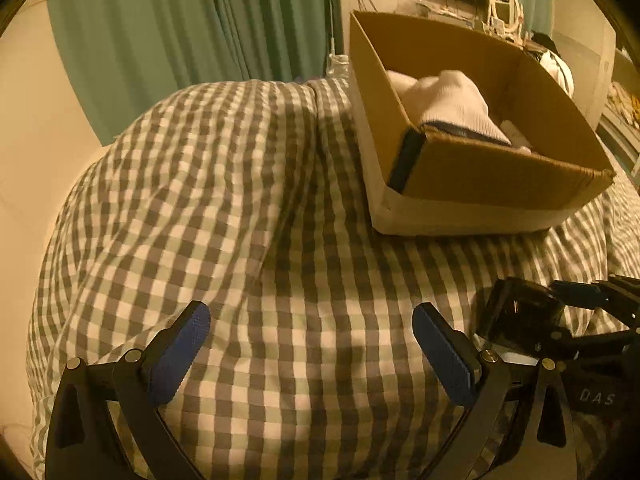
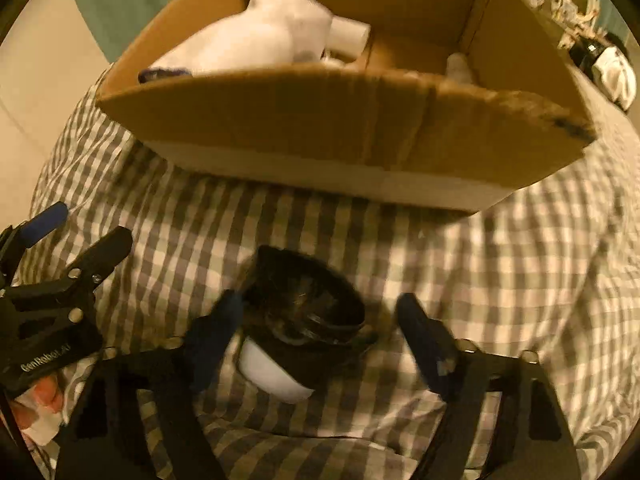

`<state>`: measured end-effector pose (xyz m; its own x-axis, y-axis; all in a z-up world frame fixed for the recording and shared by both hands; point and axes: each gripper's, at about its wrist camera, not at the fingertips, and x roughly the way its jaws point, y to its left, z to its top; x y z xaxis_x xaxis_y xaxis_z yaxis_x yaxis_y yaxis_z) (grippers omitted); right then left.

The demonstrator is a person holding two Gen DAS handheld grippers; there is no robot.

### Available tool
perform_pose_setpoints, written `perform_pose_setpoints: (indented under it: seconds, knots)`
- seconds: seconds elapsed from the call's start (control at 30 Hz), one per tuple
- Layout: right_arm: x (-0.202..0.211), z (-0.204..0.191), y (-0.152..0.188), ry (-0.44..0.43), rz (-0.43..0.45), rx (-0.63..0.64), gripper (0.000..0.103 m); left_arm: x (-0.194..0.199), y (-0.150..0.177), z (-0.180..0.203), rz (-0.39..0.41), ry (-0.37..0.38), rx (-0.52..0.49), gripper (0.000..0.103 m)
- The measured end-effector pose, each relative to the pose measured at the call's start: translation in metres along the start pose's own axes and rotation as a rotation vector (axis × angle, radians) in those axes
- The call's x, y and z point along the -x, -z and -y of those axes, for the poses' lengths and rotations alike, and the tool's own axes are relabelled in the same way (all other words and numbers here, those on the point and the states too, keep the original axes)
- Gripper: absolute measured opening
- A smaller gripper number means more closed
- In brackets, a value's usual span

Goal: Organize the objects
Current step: 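Grasp the black cup with the right tool while the left tool grasps the white earbud case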

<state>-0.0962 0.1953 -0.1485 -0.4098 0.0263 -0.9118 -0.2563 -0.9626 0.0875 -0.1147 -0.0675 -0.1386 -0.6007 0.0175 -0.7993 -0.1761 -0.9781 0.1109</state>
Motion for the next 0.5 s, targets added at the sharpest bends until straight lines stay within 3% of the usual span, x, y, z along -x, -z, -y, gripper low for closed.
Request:
perform_pose_setpoints:
  seconds: [0.13,0.5]
  knots:
    - [0.005,-0.001,0.004,-0.006,0.020,0.004,0.054,-0.004,0.003,0.002,-0.024,0.006,-0.003,0.103]
    - [0.053,0.006,0.019,0.090,0.177,-0.023,0.053,-0.010,0.013,0.021,-0.058,-0.001,-0.051,0.103]
